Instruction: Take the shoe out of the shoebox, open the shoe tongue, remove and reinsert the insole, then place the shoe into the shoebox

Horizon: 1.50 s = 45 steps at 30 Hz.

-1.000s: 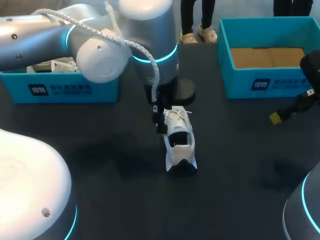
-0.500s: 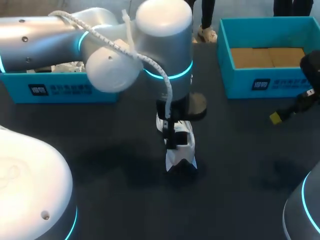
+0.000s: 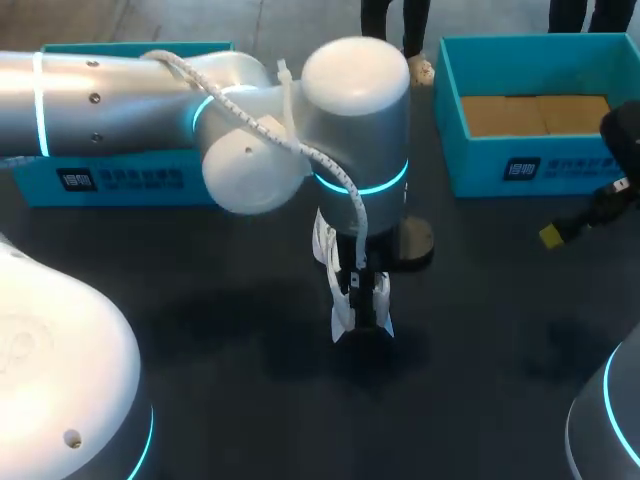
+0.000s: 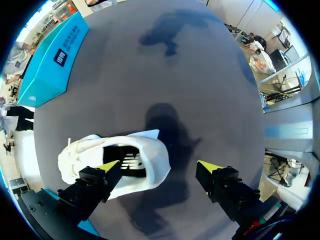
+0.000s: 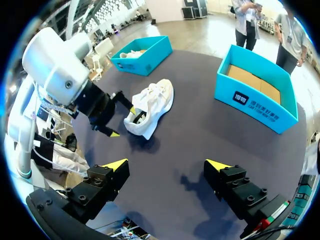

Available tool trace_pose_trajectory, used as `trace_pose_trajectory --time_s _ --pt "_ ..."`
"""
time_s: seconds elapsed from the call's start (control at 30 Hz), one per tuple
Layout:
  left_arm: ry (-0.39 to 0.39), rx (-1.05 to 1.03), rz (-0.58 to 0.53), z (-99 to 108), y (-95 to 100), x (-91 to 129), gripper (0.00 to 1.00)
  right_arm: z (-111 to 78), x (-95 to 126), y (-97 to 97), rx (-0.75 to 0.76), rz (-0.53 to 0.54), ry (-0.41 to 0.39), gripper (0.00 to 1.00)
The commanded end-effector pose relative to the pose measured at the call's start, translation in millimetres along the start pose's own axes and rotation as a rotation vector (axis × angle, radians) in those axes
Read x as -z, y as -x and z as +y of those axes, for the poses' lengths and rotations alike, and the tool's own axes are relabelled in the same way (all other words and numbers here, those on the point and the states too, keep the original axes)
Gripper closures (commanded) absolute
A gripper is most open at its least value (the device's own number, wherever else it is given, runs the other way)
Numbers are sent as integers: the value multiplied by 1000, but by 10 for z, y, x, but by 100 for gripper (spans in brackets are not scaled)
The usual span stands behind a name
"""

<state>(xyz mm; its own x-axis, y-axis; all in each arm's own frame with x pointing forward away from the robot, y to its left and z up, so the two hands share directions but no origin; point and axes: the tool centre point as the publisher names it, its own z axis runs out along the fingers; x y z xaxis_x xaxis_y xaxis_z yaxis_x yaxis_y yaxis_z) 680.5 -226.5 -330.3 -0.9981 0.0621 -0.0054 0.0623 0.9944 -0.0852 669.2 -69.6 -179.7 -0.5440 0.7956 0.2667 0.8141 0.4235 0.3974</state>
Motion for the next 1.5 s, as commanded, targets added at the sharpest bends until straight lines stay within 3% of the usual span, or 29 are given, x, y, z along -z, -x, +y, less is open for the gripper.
trace_pose_trajectory --time_s 0.03,0.63,1.03,1.07,1.13,1.2,1.27,1.37,1.5 --pt "-7 11 5 10 -7 -136 0 -2 -13 -5 -1 -2 0 0" --pt "39 43 91 52 5 -572 0 -2 -13 -5 -1 -2 0 0" --pt "64 21 111 -32 7 -652 0 -2 -13 -5 -1 -2 0 0" --pt "65 20 112 -29 2 -657 3 -2 -13 -5 -1 -2 0 0" --pt "67 19 116 -19 -4 -663 24 -2 -13 -5 -1 -2 0 0" --pt "69 19 117 -7 -12 -662 55 -2 -13 -5 -1 -2 0 0" --pt "71 18 118 7 -22 -657 69 -2 -13 -5 -1 -2 0 0" --pt "68 15 123 32 -35 -653 100 -2 -13 -5 -1 -2 0 0" --pt "64 8 134 54 -66 -643 100 -2 -13 -5 -1 -2 0 0"
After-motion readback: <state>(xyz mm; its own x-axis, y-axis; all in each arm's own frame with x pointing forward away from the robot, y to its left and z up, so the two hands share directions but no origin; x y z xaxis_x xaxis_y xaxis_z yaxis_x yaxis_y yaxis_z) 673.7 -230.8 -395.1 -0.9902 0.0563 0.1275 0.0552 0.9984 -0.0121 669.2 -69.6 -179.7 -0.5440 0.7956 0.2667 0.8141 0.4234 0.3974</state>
